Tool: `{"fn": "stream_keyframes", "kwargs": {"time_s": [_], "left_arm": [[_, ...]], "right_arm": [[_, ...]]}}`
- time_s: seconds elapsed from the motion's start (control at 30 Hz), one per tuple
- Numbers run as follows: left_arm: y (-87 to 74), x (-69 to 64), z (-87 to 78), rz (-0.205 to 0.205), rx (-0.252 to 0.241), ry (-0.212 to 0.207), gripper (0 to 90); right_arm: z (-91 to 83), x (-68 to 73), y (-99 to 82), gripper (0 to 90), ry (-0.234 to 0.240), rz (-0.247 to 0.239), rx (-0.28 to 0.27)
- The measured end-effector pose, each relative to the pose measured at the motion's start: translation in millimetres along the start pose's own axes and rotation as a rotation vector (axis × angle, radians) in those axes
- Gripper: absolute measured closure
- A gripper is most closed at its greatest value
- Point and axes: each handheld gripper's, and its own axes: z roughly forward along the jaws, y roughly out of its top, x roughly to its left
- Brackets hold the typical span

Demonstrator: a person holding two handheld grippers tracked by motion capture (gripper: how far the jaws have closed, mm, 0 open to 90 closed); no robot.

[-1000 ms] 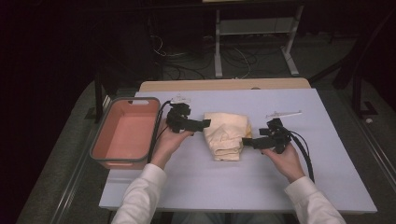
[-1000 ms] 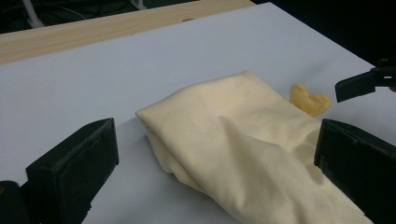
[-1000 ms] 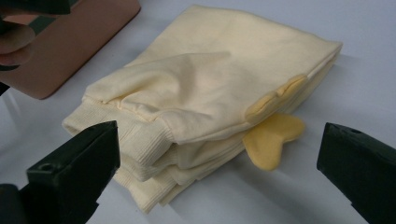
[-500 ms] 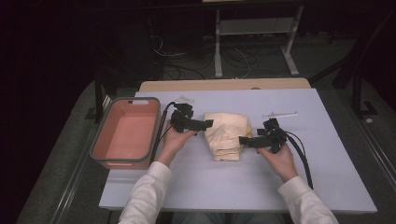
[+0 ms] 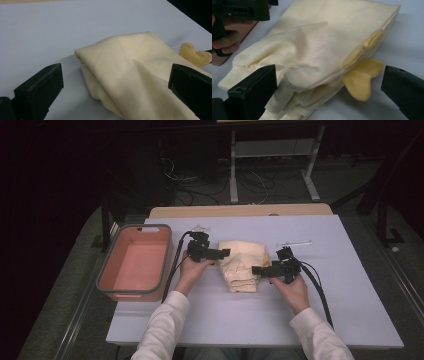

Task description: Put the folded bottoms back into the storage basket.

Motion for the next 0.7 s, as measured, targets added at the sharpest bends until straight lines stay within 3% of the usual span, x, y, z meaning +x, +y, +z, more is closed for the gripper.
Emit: {"fn": "stream_keyframes", "kwargs": {"time_s": [0.33, 0.43, 0.7], "left_arm": [[-5.5, 10.7, 12.2, -0.056, 0.010, -0.005, 0.0], [-9.1, 12.5, 17.9, -0.076, 0.025, -0.010, 0.0], [-17.0, 17.9, 25.6, -0.151, 0.035, -0.028, 12.6]], "right_arm": [[10.0, -0.1, -3.4, 0.5, 0.008, 0.050, 0.081], [11.7, -0.5, -4.0, 5.1, 0.020, 0.059, 0.091], [17.2, -2.2, -4.8, 12.1, 0.067, 0.092, 0.109]]}}
